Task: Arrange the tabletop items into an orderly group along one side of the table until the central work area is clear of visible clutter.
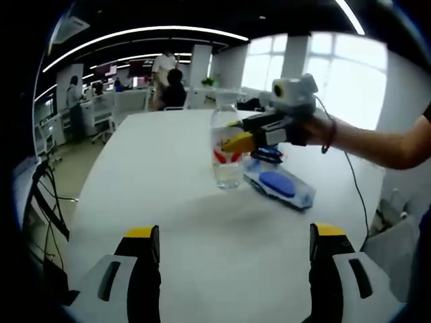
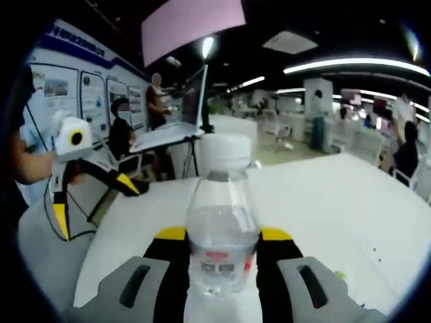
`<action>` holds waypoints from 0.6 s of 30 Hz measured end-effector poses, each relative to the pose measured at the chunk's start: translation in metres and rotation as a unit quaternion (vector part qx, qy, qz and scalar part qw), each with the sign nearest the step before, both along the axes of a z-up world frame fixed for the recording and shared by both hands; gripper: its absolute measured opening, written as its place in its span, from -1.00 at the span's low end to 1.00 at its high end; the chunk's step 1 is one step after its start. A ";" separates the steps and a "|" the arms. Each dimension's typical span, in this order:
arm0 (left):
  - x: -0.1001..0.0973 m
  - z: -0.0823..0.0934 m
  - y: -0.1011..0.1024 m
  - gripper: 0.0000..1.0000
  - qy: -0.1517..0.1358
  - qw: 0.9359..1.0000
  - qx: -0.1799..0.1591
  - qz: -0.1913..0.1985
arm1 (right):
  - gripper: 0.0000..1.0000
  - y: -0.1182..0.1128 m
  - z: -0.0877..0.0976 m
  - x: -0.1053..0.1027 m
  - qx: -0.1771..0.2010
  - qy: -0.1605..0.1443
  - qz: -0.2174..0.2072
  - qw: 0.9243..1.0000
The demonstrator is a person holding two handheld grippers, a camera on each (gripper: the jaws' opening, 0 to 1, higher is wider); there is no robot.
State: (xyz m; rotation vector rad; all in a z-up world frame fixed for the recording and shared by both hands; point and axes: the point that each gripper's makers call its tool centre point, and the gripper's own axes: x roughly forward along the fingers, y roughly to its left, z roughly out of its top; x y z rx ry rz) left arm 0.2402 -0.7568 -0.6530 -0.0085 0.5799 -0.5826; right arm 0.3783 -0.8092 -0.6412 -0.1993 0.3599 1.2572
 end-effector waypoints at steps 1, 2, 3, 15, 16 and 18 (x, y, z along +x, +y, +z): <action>0.000 0.000 0.000 0.80 0.001 1.000 0.000 0.000 | -0.32 0.002 -0.001 0.001 0.001 0.000 0.002 1.000; 0.000 -0.001 0.000 0.80 0.001 1.000 -0.001 0.001 | -0.32 0.005 -0.001 0.002 0.003 -0.001 0.004 1.000; 0.000 -0.001 0.000 0.80 0.002 1.000 -0.002 0.001 | -0.32 0.007 -0.001 0.003 0.006 -0.004 0.006 1.000; 0.003 -0.006 0.006 0.80 0.008 1.000 0.010 0.002 | -0.32 0.040 -0.008 0.015 0.029 -0.019 0.032 0.999; 0.002 -0.006 0.006 0.80 0.008 1.000 0.009 0.001 | -0.32 0.042 -0.009 0.016 0.031 -0.021 0.034 0.999; 0.002 -0.007 0.005 0.80 0.010 1.000 0.010 0.000 | -0.32 0.046 -0.011 0.020 0.034 -0.023 0.037 0.998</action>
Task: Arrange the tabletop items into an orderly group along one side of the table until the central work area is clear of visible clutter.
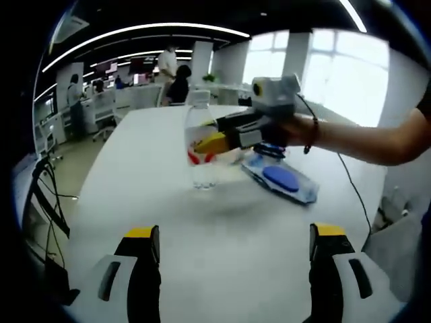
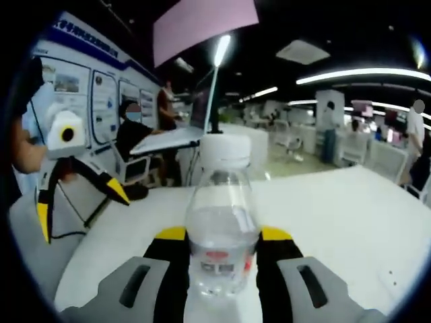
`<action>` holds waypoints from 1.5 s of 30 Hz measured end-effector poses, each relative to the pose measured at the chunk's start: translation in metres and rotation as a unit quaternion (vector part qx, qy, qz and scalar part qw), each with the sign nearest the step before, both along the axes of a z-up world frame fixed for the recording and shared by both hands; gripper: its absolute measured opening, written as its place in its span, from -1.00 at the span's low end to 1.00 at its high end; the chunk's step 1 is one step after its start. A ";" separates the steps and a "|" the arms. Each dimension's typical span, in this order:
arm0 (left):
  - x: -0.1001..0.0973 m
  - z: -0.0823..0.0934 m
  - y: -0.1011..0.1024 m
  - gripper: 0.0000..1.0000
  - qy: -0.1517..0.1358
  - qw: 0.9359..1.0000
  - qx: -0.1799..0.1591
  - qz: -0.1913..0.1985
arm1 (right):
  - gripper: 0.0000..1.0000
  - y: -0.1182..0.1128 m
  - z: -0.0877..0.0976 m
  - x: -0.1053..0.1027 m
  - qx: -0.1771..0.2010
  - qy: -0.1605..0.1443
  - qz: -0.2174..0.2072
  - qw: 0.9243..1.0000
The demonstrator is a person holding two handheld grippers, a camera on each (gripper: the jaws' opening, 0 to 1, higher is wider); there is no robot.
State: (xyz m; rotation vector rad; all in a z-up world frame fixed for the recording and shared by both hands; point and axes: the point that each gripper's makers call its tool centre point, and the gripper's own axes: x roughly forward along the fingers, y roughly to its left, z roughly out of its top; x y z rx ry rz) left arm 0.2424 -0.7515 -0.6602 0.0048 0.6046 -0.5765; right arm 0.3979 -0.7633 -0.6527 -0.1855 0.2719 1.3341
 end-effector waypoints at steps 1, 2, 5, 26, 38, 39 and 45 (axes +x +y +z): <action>0.000 0.000 0.000 0.80 0.001 1.000 0.001 0.000 | -0.32 0.001 -0.001 0.001 0.001 0.000 0.000 1.000; 0.000 -0.001 0.000 0.80 0.000 1.000 0.002 -0.001 | -0.32 0.002 -0.002 0.004 0.003 -0.001 -0.002 1.000; 0.000 -0.001 0.000 0.80 0.002 1.000 0.000 0.000 | -0.32 0.004 -0.003 0.006 0.006 -0.006 0.001 1.000; 0.004 -0.003 0.000 0.79 0.000 1.000 -0.005 0.006 | -0.32 0.004 -0.019 0.021 0.008 -0.020 0.010 1.000; 0.002 -0.004 -0.005 0.79 0.002 1.000 -0.004 -0.001 | -0.27 0.000 -0.021 0.020 -0.012 -0.024 0.018 0.999; 0.002 -0.004 -0.005 0.79 0.002 1.000 -0.004 0.000 | -0.27 0.000 -0.022 0.020 -0.012 -0.022 0.017 1.000; 0.002 -0.005 -0.004 0.79 0.004 1.000 -0.006 0.003 | -0.11 0.001 -0.021 0.020 -0.002 -0.004 0.010 1.000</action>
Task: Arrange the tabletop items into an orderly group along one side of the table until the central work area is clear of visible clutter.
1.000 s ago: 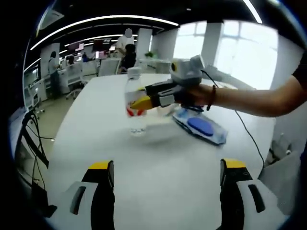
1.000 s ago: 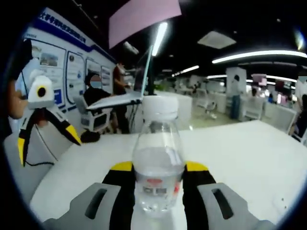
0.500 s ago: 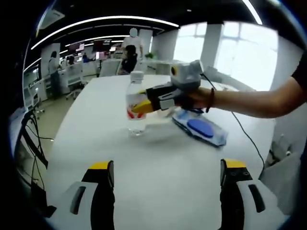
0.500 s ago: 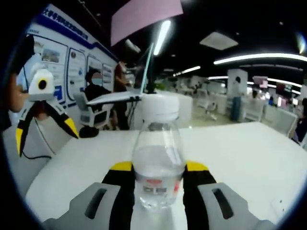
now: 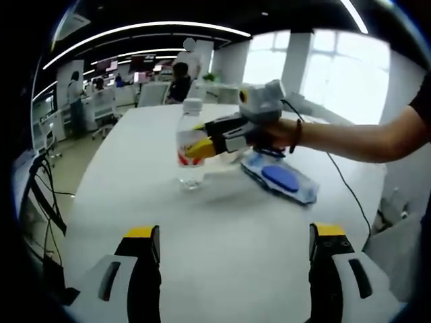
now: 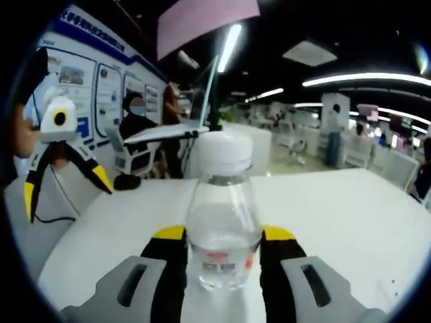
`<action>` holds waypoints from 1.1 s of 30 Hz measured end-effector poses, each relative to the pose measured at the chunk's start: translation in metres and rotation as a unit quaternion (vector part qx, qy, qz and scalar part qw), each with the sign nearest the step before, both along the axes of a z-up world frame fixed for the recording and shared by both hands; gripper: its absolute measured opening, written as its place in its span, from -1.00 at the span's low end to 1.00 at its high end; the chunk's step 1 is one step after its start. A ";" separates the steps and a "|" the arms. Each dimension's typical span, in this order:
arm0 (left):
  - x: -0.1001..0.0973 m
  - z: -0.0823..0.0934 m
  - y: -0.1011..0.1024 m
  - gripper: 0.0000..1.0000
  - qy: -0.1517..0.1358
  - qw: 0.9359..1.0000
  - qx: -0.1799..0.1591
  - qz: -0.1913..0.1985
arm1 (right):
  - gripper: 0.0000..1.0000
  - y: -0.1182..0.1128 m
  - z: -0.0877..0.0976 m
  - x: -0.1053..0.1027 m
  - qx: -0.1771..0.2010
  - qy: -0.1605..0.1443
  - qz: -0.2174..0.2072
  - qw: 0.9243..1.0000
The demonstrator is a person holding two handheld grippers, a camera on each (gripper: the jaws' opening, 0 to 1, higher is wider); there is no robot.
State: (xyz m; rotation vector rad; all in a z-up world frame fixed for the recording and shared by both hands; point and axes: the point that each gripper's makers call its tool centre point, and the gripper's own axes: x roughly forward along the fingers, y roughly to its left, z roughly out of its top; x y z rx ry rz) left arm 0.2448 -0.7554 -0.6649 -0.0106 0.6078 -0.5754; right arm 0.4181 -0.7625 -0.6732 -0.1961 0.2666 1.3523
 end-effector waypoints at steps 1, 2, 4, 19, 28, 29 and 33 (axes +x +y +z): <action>0.000 0.000 0.000 0.79 0.000 1.000 -0.001 0.000 | -0.04 0.000 0.000 0.001 0.000 0.004 -0.004 1.000; 0.000 0.000 -0.001 0.79 0.000 1.000 -0.001 -0.001 | 0.02 -0.001 -0.001 0.002 -0.002 0.006 -0.006 1.000; 0.001 0.000 -0.002 0.79 -0.001 1.000 -0.002 -0.001 | 0.14 -0.002 -0.001 0.002 -0.003 0.008 -0.010 1.000; 0.005 0.005 -0.005 0.88 -0.010 1.000 -0.006 0.005 | 1.00 -0.028 0.029 0.003 0.017 0.066 -0.071 0.995; 0.007 0.009 -0.008 0.97 -0.017 1.000 -0.007 0.006 | 1.00 -0.058 0.038 -0.006 0.012 0.075 -0.093 0.993; 0.007 0.010 -0.008 0.97 -0.018 1.000 -0.007 0.008 | 1.00 -0.059 0.038 -0.006 0.011 0.076 -0.094 0.993; 0.009 0.013 -0.010 0.97 -0.022 1.000 -0.009 0.008 | 1.00 -0.074 0.038 -0.009 0.003 0.076 -0.106 0.991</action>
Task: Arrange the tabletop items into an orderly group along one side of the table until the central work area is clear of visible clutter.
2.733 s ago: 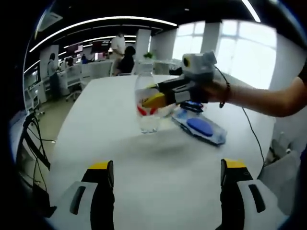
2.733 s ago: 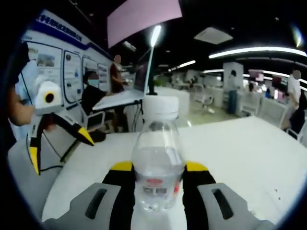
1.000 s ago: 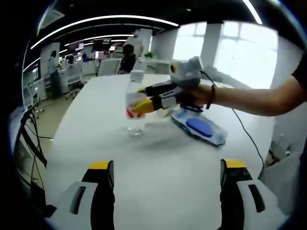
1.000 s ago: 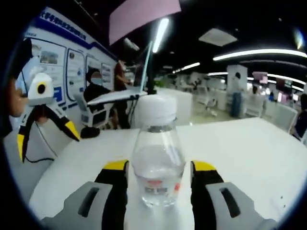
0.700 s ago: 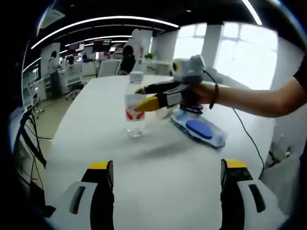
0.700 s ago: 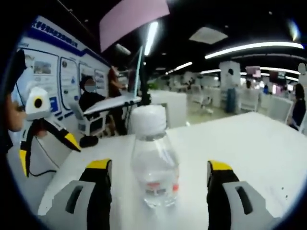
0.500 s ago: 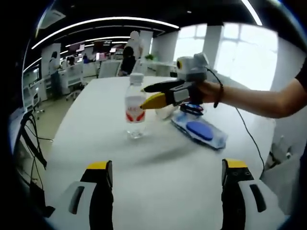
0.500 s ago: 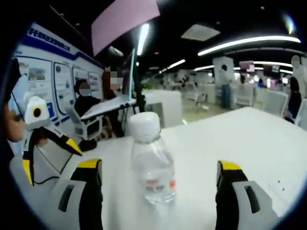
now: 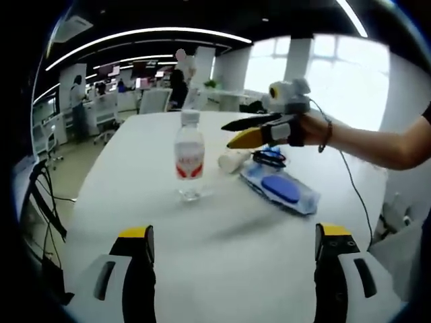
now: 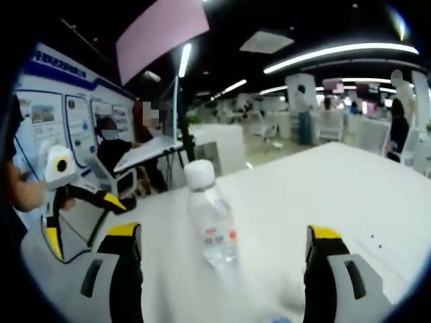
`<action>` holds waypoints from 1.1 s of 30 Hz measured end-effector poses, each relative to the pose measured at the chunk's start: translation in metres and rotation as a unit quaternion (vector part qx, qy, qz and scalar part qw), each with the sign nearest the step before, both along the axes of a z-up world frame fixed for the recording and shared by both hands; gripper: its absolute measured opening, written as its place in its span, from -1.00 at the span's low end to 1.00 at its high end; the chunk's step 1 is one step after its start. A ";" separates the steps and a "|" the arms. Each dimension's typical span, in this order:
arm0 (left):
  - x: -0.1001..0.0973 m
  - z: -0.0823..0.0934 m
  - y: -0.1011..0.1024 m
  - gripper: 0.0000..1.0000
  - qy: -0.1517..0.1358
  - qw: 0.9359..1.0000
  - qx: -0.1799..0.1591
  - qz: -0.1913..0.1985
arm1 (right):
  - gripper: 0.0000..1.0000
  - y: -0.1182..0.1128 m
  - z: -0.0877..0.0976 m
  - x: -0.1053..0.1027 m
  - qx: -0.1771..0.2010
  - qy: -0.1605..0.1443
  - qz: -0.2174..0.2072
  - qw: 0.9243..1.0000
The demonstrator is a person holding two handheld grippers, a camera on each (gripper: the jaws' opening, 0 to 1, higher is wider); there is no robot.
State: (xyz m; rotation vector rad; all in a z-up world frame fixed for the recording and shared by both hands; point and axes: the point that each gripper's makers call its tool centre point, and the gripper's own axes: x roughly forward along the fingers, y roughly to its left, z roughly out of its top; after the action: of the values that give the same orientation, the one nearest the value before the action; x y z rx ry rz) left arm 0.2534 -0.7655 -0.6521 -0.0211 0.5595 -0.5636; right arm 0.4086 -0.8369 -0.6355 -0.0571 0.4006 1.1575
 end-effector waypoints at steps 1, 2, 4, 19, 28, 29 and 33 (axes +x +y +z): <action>0.000 0.000 0.000 0.97 0.000 1.000 0.000 0.000 | 1.00 -0.003 0.000 0.000 -0.001 0.000 -0.003 1.000; 0.000 0.001 -0.001 0.97 -0.001 1.000 0.002 -0.002 | 1.00 -0.008 0.001 -0.001 -0.002 0.000 -0.007 1.000; 0.000 0.002 -0.002 0.97 -0.001 1.000 0.001 -0.004 | 1.00 -0.016 0.002 -0.001 -0.002 0.003 -0.015 1.000; -0.004 0.005 -0.011 0.97 -0.004 1.000 0.004 -0.017 | 0.99 -0.080 0.000 -0.009 -0.023 0.005 -0.072 0.997; -0.004 0.005 -0.013 0.97 -0.003 1.000 0.010 -0.020 | 0.96 -0.112 -0.015 -0.016 -0.047 0.014 -0.099 0.994; -0.004 0.006 -0.013 0.96 -0.004 1.000 0.011 -0.020 | 0.95 -0.115 -0.016 -0.016 -0.048 0.016 -0.103 0.993; -0.005 0.007 -0.013 0.96 -0.004 1.000 0.010 -0.019 | 0.91 -0.129 -0.022 -0.015 -0.048 0.025 -0.121 0.991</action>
State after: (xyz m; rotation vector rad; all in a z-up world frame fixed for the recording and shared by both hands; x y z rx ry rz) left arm 0.2482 -0.7788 -0.6453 0.0100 0.5585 -0.5955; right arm 0.3932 -0.9659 -0.6573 -0.0616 0.4945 0.9009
